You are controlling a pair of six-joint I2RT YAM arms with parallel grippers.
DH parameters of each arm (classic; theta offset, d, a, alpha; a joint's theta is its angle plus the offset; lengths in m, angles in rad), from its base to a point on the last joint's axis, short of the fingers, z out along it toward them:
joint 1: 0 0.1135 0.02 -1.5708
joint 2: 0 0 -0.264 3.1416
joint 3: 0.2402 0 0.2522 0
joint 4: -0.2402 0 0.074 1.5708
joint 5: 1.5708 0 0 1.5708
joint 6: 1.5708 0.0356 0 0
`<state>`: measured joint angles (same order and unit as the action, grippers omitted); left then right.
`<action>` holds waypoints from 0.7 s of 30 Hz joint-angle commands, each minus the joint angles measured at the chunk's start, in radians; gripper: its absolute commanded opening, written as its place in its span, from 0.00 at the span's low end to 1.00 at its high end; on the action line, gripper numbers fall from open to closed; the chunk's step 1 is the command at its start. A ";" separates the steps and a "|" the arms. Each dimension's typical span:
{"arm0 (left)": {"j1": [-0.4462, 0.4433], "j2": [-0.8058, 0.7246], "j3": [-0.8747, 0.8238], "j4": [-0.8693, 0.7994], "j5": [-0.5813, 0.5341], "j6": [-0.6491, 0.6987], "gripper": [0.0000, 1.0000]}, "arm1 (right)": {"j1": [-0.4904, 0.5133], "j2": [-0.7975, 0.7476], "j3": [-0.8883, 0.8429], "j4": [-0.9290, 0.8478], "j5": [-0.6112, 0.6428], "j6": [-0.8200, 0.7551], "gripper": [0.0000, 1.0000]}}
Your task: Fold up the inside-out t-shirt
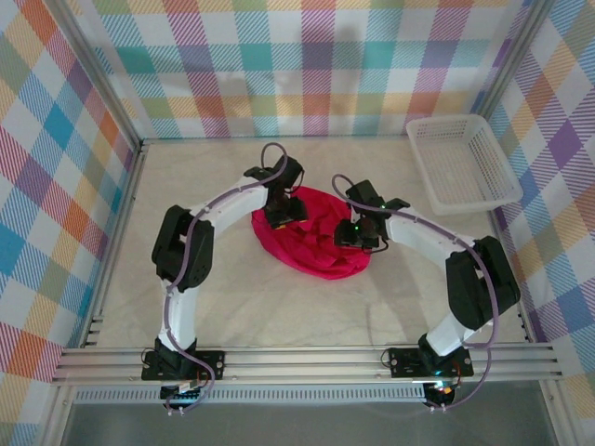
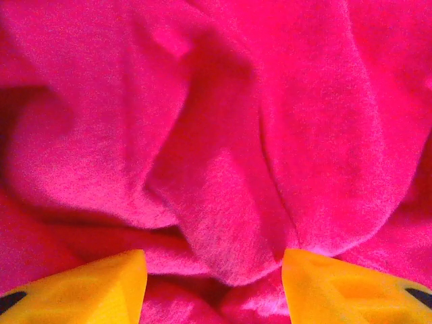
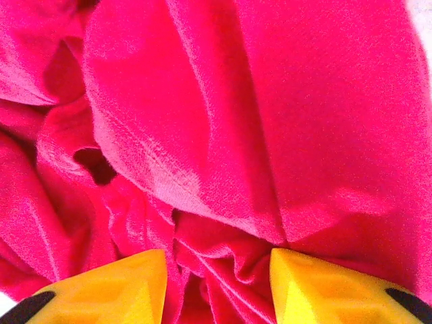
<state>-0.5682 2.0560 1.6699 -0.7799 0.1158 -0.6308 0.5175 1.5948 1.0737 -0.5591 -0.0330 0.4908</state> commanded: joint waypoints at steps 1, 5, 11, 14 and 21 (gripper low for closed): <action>-0.005 0.031 0.041 -0.001 0.013 -0.033 0.55 | -0.002 -0.035 -0.026 0.012 0.015 0.018 0.45; -0.011 0.064 0.077 0.008 0.016 -0.055 0.53 | -0.002 -0.029 -0.041 0.024 0.000 0.018 0.46; -0.013 0.110 0.155 -0.040 -0.003 -0.065 0.11 | -0.002 0.002 -0.084 0.076 -0.019 0.028 0.45; -0.013 0.098 0.200 -0.082 -0.023 -0.063 0.00 | -0.002 0.037 -0.104 0.105 -0.020 0.032 0.42; -0.003 0.001 0.378 -0.186 -0.014 -0.043 0.00 | -0.014 0.102 -0.119 0.093 0.022 0.033 0.00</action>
<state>-0.5747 2.1548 1.9717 -0.8982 0.1036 -0.6895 0.5114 1.6775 0.9737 -0.4572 -0.0330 0.5159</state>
